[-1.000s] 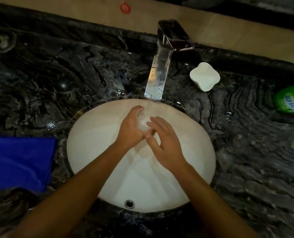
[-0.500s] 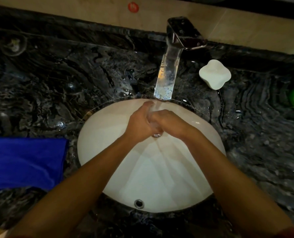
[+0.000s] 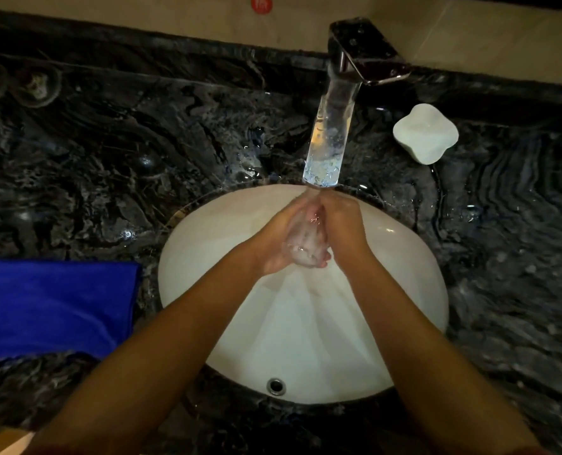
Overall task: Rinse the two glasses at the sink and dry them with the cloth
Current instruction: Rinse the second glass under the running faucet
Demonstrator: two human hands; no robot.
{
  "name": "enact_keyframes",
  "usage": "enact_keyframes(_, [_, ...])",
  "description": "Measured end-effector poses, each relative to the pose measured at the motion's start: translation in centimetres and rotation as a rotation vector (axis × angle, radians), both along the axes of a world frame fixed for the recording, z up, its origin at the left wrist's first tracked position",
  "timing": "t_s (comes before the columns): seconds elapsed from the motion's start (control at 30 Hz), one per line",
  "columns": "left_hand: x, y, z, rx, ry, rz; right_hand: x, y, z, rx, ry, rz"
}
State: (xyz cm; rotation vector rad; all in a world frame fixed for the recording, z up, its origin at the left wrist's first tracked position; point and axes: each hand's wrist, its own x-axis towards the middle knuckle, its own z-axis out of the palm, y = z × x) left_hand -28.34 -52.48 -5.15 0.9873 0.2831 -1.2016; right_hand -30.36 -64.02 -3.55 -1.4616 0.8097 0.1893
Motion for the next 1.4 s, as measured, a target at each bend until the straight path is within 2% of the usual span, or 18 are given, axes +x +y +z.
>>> enact_keyframes(0.07, [0.2, -0.1, -0.3, -0.002, 0.040, 0.062, 0.0, 0.9, -0.4, -0.053, -0.017, -0.182])
enact_keyframes(0.13, [0.5, -0.3, -0.8, 0.103, -0.015, 0.130, -0.3, 2.0, -1.0, -0.124, -0.026, -0.218])
enact_keyframes(0.2, [0.6, -0.5, -1.3, 0.247, -0.113, 0.225, -1.1, 3.6, -1.2, -0.144, -0.048, -0.136])
enact_keyframes(0.27, [0.7, -0.8, -1.7, 0.385, -0.200, 0.309, -2.3, 4.9, -1.1, -0.281, -0.070, 0.015])
enact_keyframes(0.37, [0.6, -0.9, -1.4, 0.445, -0.233, 0.306, -3.1, 5.4, -0.6, -0.458, -0.041, 0.124])
enact_keyframes(0.43, [0.4, -0.7, -1.1, 0.379, -0.155, 0.262, -2.6, 4.4, -0.7, -0.370, 0.005, 0.100])
enact_keyframes(0.5, [0.1, -0.7, -0.4, 0.294, -0.040, 0.191, -1.5, 2.7, -0.3, -0.144, 0.054, 0.012])
enact_keyframes(0.57, [-0.1, -0.7, -0.5, 0.256, 0.007, 0.194, -0.6, 1.4, -0.5, -0.006, 0.081, -0.012])
enact_keyframes(0.7, [0.4, -0.9, -0.2, 0.187, 0.030, 0.283, -0.2, 1.0, -1.0, 0.157, 0.013, -0.157])
enact_keyframes(0.77, [0.5, -1.0, -0.5, 0.222, 0.038, 0.299, -0.3, 1.5, -1.6, 0.145, 0.012, -0.189])
enact_keyframes(0.83, [0.7, -1.3, -0.7, 0.324, -0.083, 0.357, -0.8, 2.6, -2.2, 0.086, 0.057, -0.157])
enact_keyframes(0.97, [0.2, -1.9, -1.1, 0.641, -0.515, 0.421, -2.1, 4.1, -2.6, 0.123, 0.091, -0.171])
enact_keyframes(1.1, [-0.5, -2.0, -1.2, 0.718, -0.587, 0.426, -1.4, 3.1, -2.4, 0.201, 0.163, -0.141])
enact_keyframes(1.2, [0.1, -1.2, -0.9, 0.684, -0.684, 0.369, -0.9, 1.0, -2.1, 0.342, 0.225, 0.010])
enact_keyframes(1.27, [0.6, -0.4, -0.6, 0.572, -0.691, 0.285, -0.6, -1.1, -2.0, 0.451, 0.190, 0.210])
enact_keyframes(1.33, [0.7, 0.1, -0.1, 0.476, -0.680, 0.225, -0.3, -2.5, -2.0, 0.472, 0.160, 0.407])
enact_keyframes(1.4, [0.6, 0.0, 0.2, 0.472, -0.665, 0.189, -0.1, -2.9, -1.7, 0.467, 0.190, 0.452])
